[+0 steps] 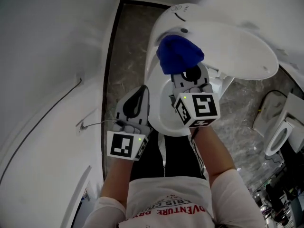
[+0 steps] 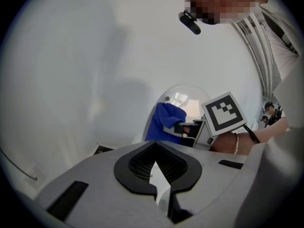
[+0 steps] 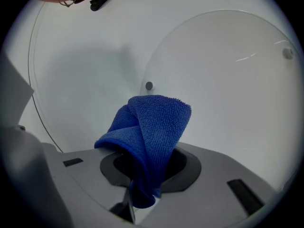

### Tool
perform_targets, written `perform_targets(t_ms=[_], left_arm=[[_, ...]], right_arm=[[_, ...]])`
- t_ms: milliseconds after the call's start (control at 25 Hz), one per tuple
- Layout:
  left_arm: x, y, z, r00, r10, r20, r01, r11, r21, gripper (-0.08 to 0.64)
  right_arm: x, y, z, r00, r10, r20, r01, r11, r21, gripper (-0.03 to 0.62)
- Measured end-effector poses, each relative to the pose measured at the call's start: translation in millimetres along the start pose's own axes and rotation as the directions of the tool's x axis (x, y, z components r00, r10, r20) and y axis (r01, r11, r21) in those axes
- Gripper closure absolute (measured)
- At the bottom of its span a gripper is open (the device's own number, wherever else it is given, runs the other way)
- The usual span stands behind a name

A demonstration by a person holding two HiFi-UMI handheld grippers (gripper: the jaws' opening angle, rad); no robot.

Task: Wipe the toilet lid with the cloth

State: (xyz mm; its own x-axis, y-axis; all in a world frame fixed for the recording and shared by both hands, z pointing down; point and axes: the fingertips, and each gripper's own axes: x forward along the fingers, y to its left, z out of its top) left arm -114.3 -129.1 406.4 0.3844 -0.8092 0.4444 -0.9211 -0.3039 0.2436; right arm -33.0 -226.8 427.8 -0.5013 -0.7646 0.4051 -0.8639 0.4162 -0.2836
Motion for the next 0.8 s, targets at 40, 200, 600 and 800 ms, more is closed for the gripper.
perform_targets(t_ms=[40, 200, 600, 800], left_arm=[[0.4, 3.2, -2.4, 1.000, 0.000, 0.000, 0.000, 1.000, -0.006, 0.552], [2.7, 10.6, -14.9, 1.000, -0.008, -0.016, 0.008, 1.000, -0.007, 0.552], [19.3, -7.2, -15.0, 0.998, -0.062, -0.034, 0.063, 0.998, 0.032, 0.552], [31.7, -24.2, -13.2, 0.995, -0.100, -0.029, 0.102, 0.994, 0.042, 0.552]], right_arm=[[6.8, 1.3, 1.3, 1.000, 0.004, 0.014, -0.004, 1.000, 0.002, 0.505], [21.3, -1.1, 2.2, 0.999, -0.019, 0.044, 0.018, 1.000, 0.004, 0.505], [12.6, -30.2, 4.0, 0.996, -0.076, 0.035, 0.077, 0.997, -0.031, 0.505], [-5.9, -60.2, -1.6, 0.988, -0.152, 0.023, 0.152, 0.988, -0.008, 0.505]])
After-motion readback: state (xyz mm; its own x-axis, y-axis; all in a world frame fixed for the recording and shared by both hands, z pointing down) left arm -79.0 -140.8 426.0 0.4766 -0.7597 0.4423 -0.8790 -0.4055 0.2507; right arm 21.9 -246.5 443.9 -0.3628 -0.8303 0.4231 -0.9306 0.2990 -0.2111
